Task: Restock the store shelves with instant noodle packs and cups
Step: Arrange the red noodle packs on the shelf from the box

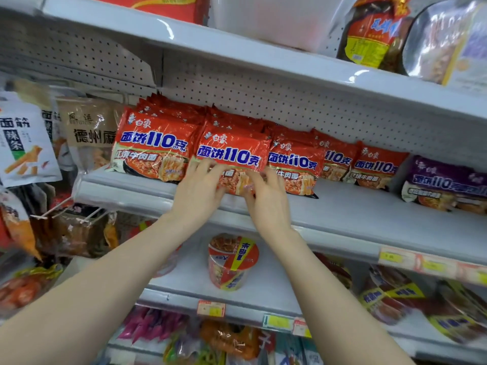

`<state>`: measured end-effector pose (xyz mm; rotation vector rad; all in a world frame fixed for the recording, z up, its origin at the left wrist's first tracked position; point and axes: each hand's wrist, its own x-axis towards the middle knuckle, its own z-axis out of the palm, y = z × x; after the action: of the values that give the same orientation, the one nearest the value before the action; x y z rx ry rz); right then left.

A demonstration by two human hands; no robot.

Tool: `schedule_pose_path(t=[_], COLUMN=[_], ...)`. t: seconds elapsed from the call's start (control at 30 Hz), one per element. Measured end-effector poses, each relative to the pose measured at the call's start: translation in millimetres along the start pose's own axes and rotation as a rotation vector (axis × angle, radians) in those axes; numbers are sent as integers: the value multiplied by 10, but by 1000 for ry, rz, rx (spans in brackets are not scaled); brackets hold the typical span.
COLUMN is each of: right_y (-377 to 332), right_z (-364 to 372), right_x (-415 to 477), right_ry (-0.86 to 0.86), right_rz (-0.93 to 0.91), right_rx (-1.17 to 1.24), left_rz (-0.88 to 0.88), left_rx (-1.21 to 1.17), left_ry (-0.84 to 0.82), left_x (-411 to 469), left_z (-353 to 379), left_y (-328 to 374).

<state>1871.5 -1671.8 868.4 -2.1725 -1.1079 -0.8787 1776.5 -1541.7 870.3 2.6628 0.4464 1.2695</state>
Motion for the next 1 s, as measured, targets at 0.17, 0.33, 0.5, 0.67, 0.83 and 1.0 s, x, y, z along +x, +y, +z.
schedule_pose_path(t=[0.17, 0.33, 0.5, 0.67, 0.83, 1.0], right_y=[172, 404, 774, 1163, 1687, 2360], right_z=[-281, -593, -882, -1081, -1266, -1467], right_x=[-375, -814, -1240, -1605, -1986, -2553], right_ry=[19, 48, 69, 53, 22, -76], right_rz=[51, 90, 139, 171, 186, 121], right_rx=[-55, -99, -151, -142, -124, -69], left_rz=[38, 95, 139, 191, 165, 66], left_rx=[-122, -211, -266, -284, -273, -259], left_ry=[-8, -69, -120, -159, -170, -191], left_x=[-244, -489, -700, -905, -1223, -1701], left_z=[-32, 67, 213, 437, 738, 1133], left_y=[447, 858, 1268, 1662, 2164, 2722])
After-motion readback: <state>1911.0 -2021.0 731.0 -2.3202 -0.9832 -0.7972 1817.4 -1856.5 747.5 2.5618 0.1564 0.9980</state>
